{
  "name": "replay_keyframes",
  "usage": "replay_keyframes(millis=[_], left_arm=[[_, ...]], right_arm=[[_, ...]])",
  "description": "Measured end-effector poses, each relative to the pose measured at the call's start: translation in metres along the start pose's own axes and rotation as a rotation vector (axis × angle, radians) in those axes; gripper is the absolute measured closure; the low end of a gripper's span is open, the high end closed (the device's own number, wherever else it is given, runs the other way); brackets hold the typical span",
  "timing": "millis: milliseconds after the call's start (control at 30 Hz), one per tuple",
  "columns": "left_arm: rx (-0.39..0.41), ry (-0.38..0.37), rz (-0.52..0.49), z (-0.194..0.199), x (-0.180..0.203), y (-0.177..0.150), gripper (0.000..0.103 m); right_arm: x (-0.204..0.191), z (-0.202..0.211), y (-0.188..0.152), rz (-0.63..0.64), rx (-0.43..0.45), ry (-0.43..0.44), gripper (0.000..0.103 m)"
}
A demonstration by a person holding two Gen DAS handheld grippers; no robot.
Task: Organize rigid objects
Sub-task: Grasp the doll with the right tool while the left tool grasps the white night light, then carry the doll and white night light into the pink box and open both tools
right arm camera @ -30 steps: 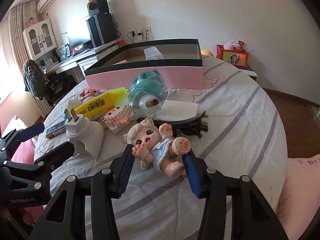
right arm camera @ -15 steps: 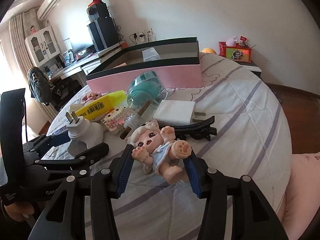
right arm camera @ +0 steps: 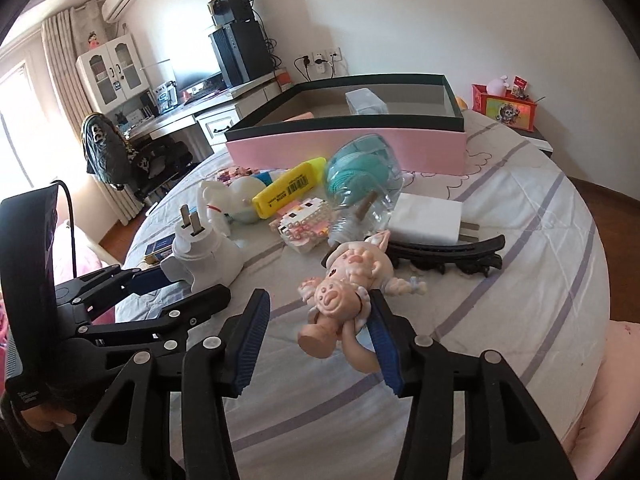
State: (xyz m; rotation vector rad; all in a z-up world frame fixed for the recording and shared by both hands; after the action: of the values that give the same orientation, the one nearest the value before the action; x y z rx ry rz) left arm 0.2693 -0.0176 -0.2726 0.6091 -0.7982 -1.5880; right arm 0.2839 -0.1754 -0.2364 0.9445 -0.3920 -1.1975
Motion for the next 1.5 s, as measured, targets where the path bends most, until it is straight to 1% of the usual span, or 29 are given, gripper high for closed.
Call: replay_keyframes(millis=[133,200,267,300,400,433,500,567,667,700,733,767,800,867,900,967,1000,1133,1267,1500], left_arm=[[0.002,0.018,0.026,-0.003,-0.006,0.002,0.036],[-0.002,0.025,0.025,-0.008,-0.006,0.003,0.031],[-0.011,0.030,0.031,-0.013,-0.005,0.004,0.029],[-0.016,0.033,0.031,-0.016,-0.004,0.004,0.026],[-0.013,0.049,0.017,-0.021,-0.001,0.007,0.025],[-0.014,0.052,0.013,-0.023,0.000,0.009,0.026],[-0.012,0.054,0.002,-0.027,0.000,0.010,0.040],[-0.006,0.041,-0.002,-0.026,0.002,0.012,0.047],[0.001,0.037,-0.005,-0.024,0.002,0.012,0.047],[0.002,0.035,-0.007,-0.023,0.003,0.012,0.047],[0.004,0.032,-0.007,-0.022,0.003,0.012,0.047],[0.006,0.029,-0.006,-0.020,0.003,0.012,0.047],[0.007,0.027,-0.007,-0.019,0.003,0.011,0.047],[0.013,0.024,-0.004,-0.016,0.003,0.011,0.047],[0.019,0.017,-0.005,-0.014,0.004,0.011,0.047],[0.032,0.015,-0.010,-0.008,0.004,0.012,0.047],[0.043,0.009,-0.017,-0.004,0.006,0.013,0.048],[0.071,-0.005,-0.015,0.008,0.005,0.020,0.048],[0.105,0.000,-0.012,0.022,0.003,0.029,0.049],[0.182,-0.003,-0.020,0.043,0.004,0.055,0.049]], right_arm=[[0.009,-0.006,0.002,-0.014,0.019,-0.058,0.050],[0.015,-0.011,0.004,-0.030,0.014,-0.052,0.048],[0.017,-0.014,0.007,-0.035,0.018,-0.038,0.044],[0.017,-0.017,0.008,-0.028,0.008,-0.042,0.041],[0.018,-0.024,0.011,-0.016,0.007,-0.044,0.038],[0.018,-0.026,0.012,-0.016,0.007,-0.043,0.037],[0.017,-0.029,0.014,-0.007,0.002,-0.035,0.033],[0.016,-0.032,0.015,-0.002,-0.003,-0.025,0.028],[0.016,-0.034,0.017,0.006,0.005,-0.041,0.028],[0.016,-0.035,0.017,0.009,0.008,-0.052,0.032],[0.018,-0.034,0.017,0.006,0.018,-0.067,0.044],[0.020,-0.032,0.017,0.003,0.028,-0.085,0.051],[0.024,-0.029,0.017,-0.007,0.042,-0.089,0.060],[0.030,-0.028,0.015,-0.031,0.041,-0.062,0.062],[0.031,-0.026,0.015,-0.029,0.048,-0.063,0.065],[0.029,-0.023,0.014,-0.019,0.055,-0.064,0.066],[0.027,-0.019,0.015,-0.023,0.071,-0.053,0.070],[0.017,-0.007,0.018,-0.018,0.100,-0.024,0.070],[0.009,0.005,0.022,-0.017,0.118,-0.001,0.070],[-0.010,0.031,0.044,0.025,0.196,0.020,0.069]])
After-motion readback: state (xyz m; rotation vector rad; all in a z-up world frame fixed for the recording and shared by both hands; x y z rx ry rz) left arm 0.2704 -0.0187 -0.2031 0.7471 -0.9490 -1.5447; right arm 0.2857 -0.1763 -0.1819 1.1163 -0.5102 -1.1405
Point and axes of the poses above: each gripper's, at about its wrist camera, not at the fingertips, and z roughly against the way its jaws point, x to its right, y to its top, the point moved 6 cm from there along -z, roughly the way its jaws point, and after that the axes turned 8 degrees about x, right-handed, at the moved point
